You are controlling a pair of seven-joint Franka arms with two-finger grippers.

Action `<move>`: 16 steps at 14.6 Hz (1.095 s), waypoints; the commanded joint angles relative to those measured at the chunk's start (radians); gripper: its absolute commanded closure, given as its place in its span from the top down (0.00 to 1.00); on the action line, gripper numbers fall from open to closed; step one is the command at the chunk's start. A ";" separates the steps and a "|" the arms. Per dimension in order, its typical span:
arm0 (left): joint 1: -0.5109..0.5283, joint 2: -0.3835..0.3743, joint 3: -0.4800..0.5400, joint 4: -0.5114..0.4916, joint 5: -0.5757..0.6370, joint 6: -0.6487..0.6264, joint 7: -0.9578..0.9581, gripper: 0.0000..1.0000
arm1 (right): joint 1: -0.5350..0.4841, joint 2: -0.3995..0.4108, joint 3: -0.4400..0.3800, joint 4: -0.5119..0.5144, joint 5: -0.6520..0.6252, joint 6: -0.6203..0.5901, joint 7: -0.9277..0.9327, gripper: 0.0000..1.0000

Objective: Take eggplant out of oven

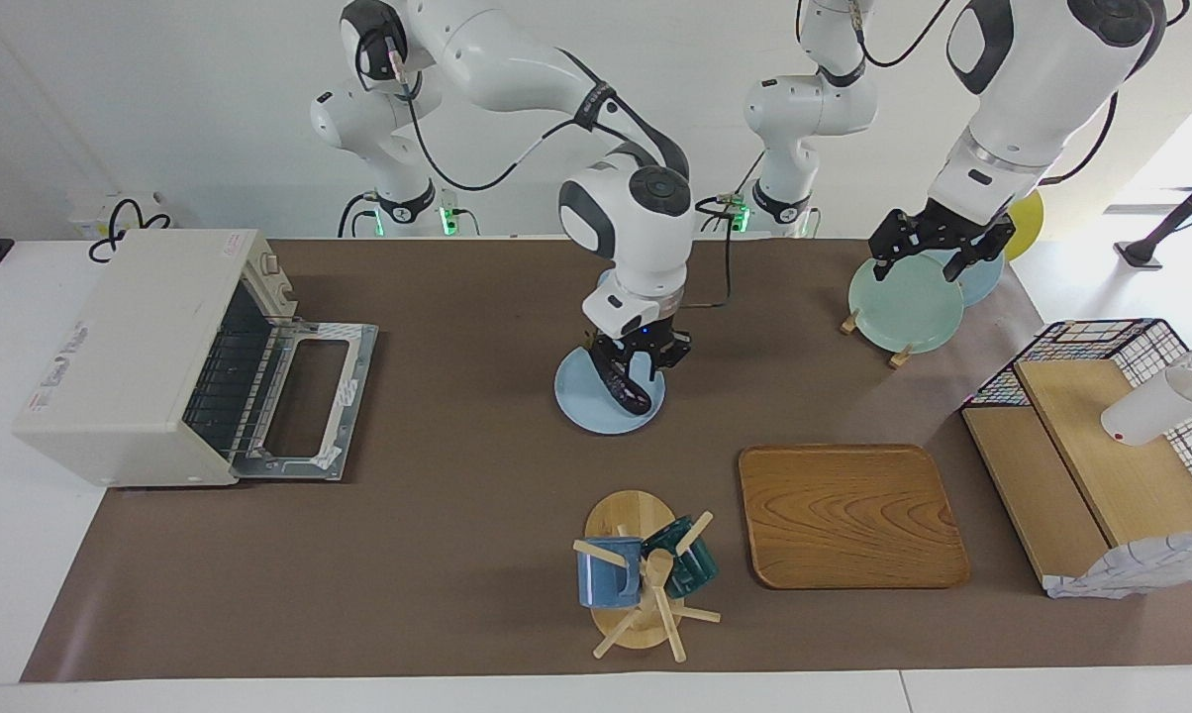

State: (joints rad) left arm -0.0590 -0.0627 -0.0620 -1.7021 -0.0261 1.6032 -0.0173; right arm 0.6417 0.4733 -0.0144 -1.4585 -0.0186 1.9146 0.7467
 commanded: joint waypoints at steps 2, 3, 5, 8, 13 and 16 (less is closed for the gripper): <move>-0.004 -0.011 -0.004 -0.001 -0.003 0.009 0.002 1.00 | -0.172 -0.116 0.010 -0.148 -0.079 -0.115 -0.228 0.00; -0.008 -0.011 -0.008 -0.004 -0.003 0.014 -0.001 1.00 | -0.210 -0.152 0.010 -0.254 -0.140 -0.088 -0.269 0.00; -0.068 -0.017 -0.013 -0.036 -0.005 0.052 -0.106 1.00 | -0.299 -0.206 0.011 -0.426 -0.213 0.019 -0.332 0.00; -0.236 0.024 -0.013 -0.089 -0.014 0.179 -0.353 1.00 | -0.376 -0.245 0.010 -0.572 -0.260 0.127 -0.378 0.00; -0.500 0.259 -0.013 -0.113 -0.066 0.541 -0.699 1.00 | -0.459 -0.251 0.010 -0.641 -0.297 0.161 -0.426 0.00; -0.571 0.374 -0.013 -0.111 -0.064 0.679 -0.693 0.99 | -0.488 -0.251 0.010 -0.678 -0.354 0.219 -0.452 0.00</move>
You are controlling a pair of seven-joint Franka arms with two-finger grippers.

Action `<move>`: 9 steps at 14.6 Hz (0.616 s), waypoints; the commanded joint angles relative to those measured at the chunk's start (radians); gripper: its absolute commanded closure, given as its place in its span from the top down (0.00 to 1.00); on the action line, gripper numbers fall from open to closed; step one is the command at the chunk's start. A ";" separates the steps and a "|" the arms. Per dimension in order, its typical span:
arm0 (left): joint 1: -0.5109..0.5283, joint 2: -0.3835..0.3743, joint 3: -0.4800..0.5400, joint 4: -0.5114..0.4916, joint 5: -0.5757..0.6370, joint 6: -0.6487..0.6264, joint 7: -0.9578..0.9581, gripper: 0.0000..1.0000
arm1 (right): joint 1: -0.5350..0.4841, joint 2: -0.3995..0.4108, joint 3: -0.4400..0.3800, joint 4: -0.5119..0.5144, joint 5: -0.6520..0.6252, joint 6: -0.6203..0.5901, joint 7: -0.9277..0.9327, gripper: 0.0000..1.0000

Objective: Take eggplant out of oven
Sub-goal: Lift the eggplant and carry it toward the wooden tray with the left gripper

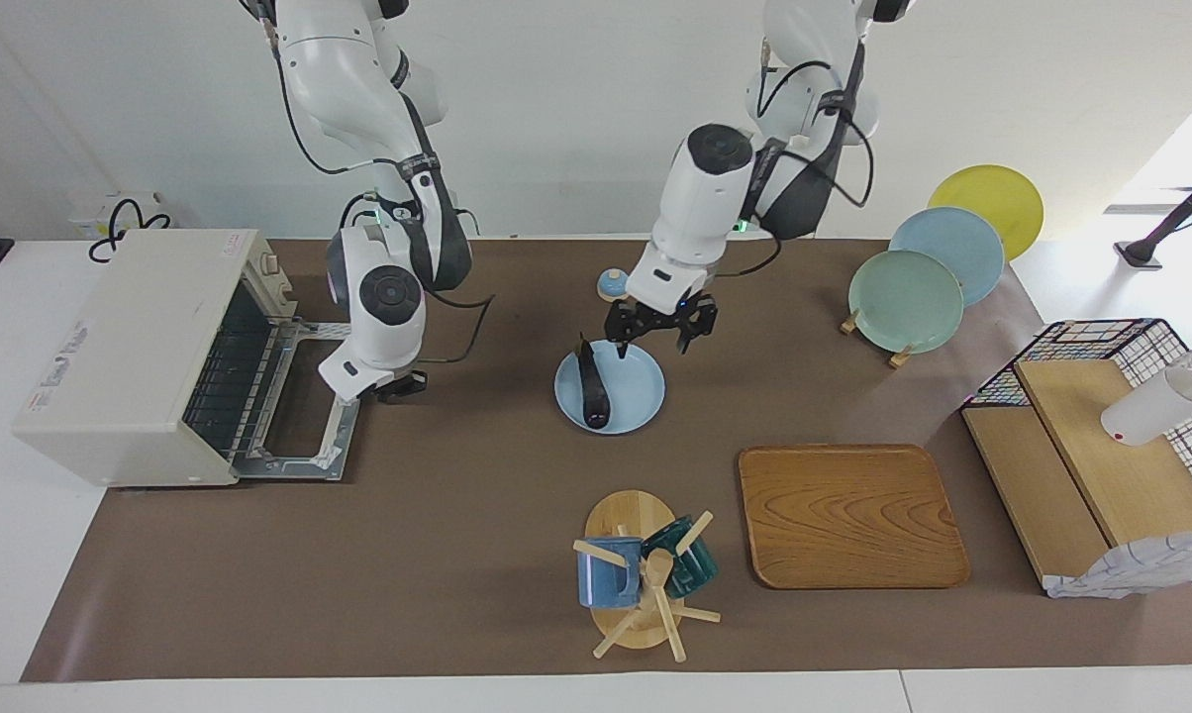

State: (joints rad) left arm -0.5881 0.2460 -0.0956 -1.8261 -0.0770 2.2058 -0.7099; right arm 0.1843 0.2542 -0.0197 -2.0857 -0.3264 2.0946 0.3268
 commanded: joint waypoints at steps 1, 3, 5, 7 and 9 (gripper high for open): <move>-0.067 0.103 0.022 0.013 -0.012 0.119 -0.002 0.99 | -0.039 -0.030 0.015 -0.051 -0.057 0.036 -0.043 0.00; -0.079 0.151 0.022 0.010 -0.001 0.164 0.029 0.95 | -0.045 -0.029 0.015 -0.044 -0.071 0.024 -0.080 0.00; -0.078 0.167 0.022 0.007 -0.003 0.164 0.119 0.93 | -0.055 -0.036 0.015 0.054 -0.105 -0.101 -0.145 0.00; -0.076 0.173 0.022 0.005 -0.003 0.170 0.153 0.87 | -0.101 -0.108 0.018 0.101 -0.085 -0.184 -0.282 0.00; -0.075 0.188 0.020 0.005 -0.003 0.175 0.173 0.73 | -0.146 -0.173 0.015 0.104 -0.051 -0.224 -0.403 0.00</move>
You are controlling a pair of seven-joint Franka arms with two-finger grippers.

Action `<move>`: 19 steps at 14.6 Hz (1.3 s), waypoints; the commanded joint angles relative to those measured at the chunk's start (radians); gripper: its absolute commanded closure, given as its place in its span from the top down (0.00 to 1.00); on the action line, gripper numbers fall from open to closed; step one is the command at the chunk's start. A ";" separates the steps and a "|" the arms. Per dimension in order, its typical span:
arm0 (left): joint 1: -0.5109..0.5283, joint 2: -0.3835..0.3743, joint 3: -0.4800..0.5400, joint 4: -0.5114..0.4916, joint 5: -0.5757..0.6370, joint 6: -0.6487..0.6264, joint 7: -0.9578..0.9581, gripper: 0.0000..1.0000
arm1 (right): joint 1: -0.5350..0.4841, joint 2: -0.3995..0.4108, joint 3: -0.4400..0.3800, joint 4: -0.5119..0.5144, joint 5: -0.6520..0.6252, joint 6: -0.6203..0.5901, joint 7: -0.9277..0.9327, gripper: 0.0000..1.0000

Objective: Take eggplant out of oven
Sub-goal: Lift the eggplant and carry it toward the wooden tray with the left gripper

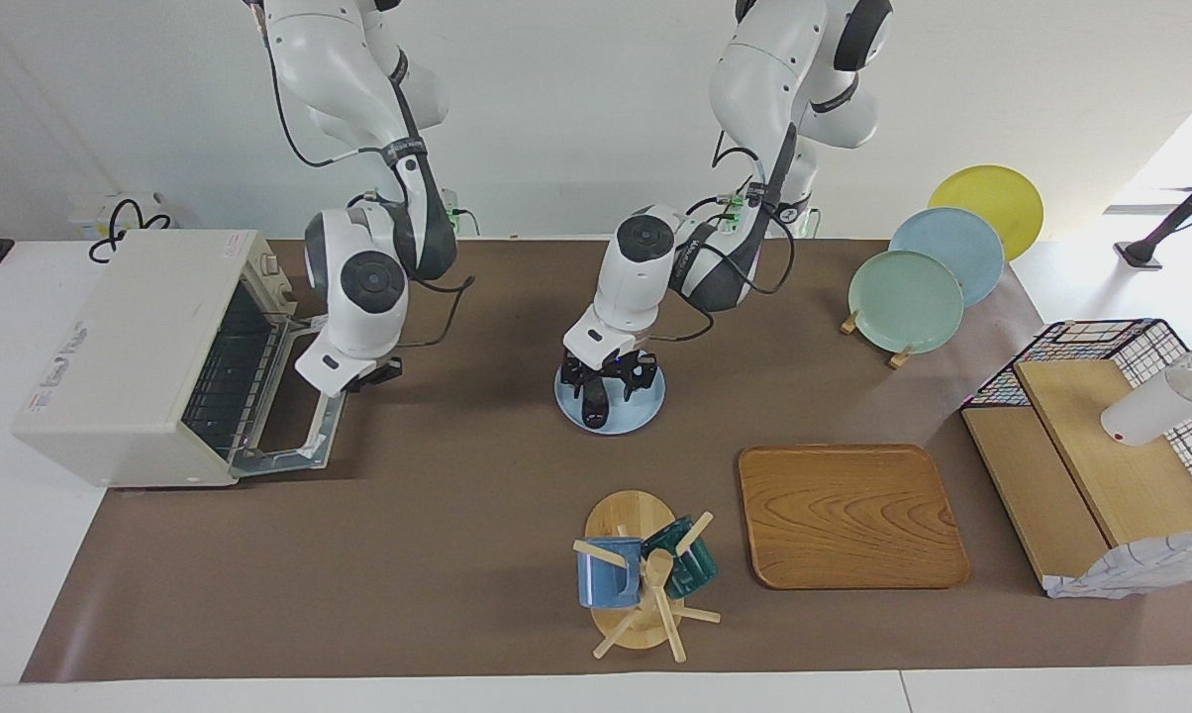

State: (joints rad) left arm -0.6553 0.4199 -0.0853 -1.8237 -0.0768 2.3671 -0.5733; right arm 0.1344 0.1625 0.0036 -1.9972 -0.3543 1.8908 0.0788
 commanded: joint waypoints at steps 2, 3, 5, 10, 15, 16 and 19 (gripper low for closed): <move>-0.012 0.014 0.010 -0.017 -0.003 0.038 0.036 0.69 | -0.137 -0.116 -0.010 0.018 -0.015 -0.061 -0.211 0.00; -0.012 0.013 0.012 -0.022 -0.003 0.043 0.038 0.69 | -0.154 -0.132 -0.010 0.018 -0.015 -0.073 -0.235 0.00; -0.011 0.013 0.012 -0.023 -0.003 0.040 0.038 0.50 | -0.186 -0.152 -0.010 0.018 -0.015 -0.082 -0.284 0.00; 0.046 -0.045 0.015 0.012 -0.011 -0.058 0.046 0.00 | -0.219 -0.175 -0.013 0.018 0.043 -0.125 -0.307 0.00; 0.262 -0.046 0.015 0.262 -0.015 -0.362 0.177 0.00 | -0.208 -0.186 -0.005 0.197 0.176 -0.312 -0.310 0.59; 0.319 -0.029 0.015 0.277 -0.014 -0.362 0.234 0.00 | -0.208 -0.189 -0.004 0.233 0.204 -0.332 -0.312 0.86; 0.491 -0.012 0.018 0.276 -0.006 -0.324 0.488 0.00 | -0.213 -0.183 -0.007 0.325 0.279 -0.355 -0.304 1.00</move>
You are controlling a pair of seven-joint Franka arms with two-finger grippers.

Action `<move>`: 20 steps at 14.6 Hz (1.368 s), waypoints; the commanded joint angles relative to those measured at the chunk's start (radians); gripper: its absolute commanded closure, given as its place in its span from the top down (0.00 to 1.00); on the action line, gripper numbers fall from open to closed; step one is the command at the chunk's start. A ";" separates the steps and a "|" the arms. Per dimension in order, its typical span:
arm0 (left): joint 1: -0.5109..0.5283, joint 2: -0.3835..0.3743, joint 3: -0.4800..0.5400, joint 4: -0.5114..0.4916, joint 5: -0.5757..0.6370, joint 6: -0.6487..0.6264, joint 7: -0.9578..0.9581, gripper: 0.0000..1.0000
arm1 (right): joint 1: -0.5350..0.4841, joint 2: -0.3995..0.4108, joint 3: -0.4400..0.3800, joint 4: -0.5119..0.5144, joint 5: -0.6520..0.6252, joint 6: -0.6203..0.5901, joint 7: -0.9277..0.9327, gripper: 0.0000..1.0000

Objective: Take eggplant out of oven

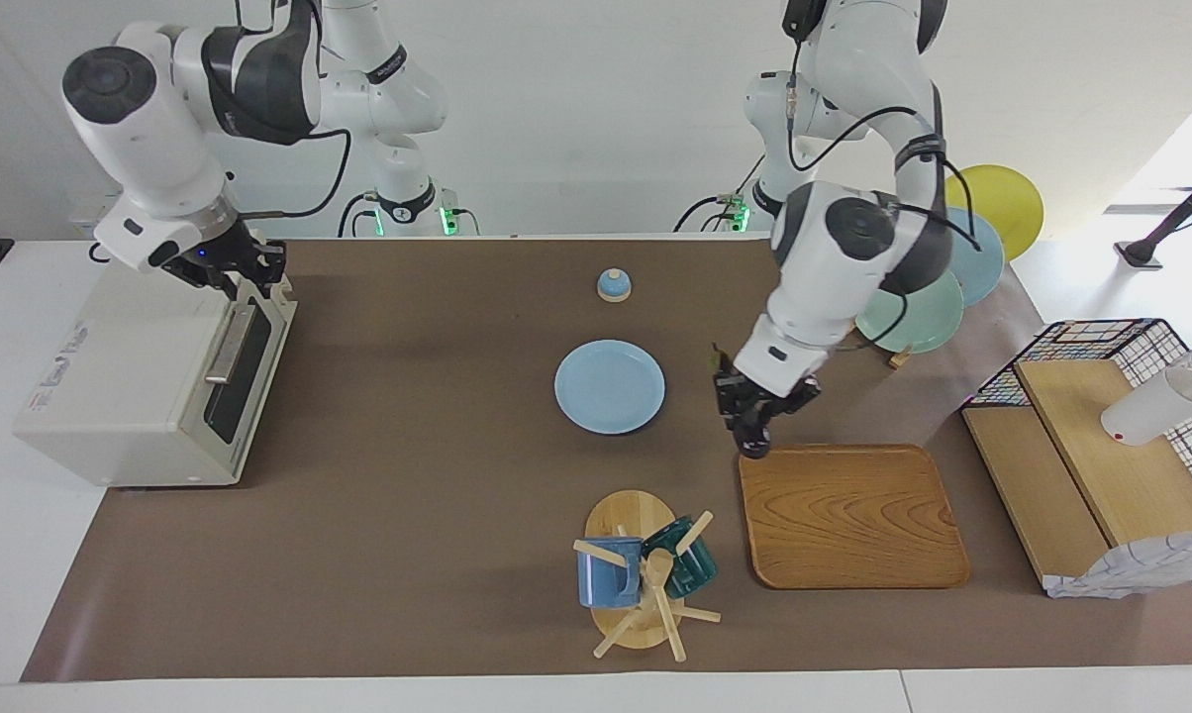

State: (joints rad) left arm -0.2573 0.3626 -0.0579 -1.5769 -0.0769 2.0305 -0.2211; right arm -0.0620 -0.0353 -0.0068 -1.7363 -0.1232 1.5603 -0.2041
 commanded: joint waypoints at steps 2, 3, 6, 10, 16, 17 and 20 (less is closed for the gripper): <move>0.151 0.111 -0.008 0.038 0.008 0.063 0.196 0.00 | -0.022 0.023 0.004 0.075 0.051 -0.007 -0.021 1.00; 0.153 0.143 -0.007 0.053 0.029 0.095 0.201 0.00 | -0.021 0.021 0.004 0.069 0.060 -0.003 -0.018 1.00; 0.176 0.257 -0.005 0.150 0.051 0.143 0.203 0.00 | 0.010 0.023 -0.008 0.072 0.103 -0.026 0.049 1.00; 0.175 0.251 -0.005 0.104 0.088 0.201 0.220 0.00 | 0.060 0.067 -0.091 0.119 0.109 -0.057 0.048 1.00; 0.170 0.248 -0.005 0.106 0.088 0.197 0.220 1.00 | 0.073 0.058 -0.130 0.116 0.111 -0.062 0.045 1.00; 0.167 0.246 -0.002 0.107 0.086 0.191 0.217 1.00 | 0.074 0.058 -0.130 0.116 0.111 -0.063 0.048 1.00; 0.178 0.199 -0.002 0.109 0.085 0.148 0.209 1.00 | 0.076 0.034 -0.127 0.097 0.111 -0.062 0.046 1.00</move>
State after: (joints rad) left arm -0.0840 0.6096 -0.0640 -1.4687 -0.0119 2.2222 -0.0075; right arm 0.0084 0.0164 -0.1278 -1.6370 -0.0413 1.5171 -0.1627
